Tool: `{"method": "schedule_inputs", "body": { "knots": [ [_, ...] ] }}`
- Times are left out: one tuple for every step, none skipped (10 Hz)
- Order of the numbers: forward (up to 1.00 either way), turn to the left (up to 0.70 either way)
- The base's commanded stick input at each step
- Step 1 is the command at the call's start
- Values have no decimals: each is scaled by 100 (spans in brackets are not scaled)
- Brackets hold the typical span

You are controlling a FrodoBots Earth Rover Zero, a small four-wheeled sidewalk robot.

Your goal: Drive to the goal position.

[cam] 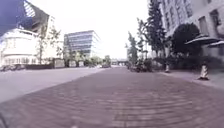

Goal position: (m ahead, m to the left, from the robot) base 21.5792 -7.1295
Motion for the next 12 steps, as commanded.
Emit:
{"method": "schedule_inputs", "body": {
  "knots": [
    [69,0],
    [69,0],
    [69,0],
    [69,0],
    [69,0],
    [70,0],
    [70,0],
    [70,0],
    [70,0],
    [70,0],
    [70,0],
    [70,0]
  ]
}}
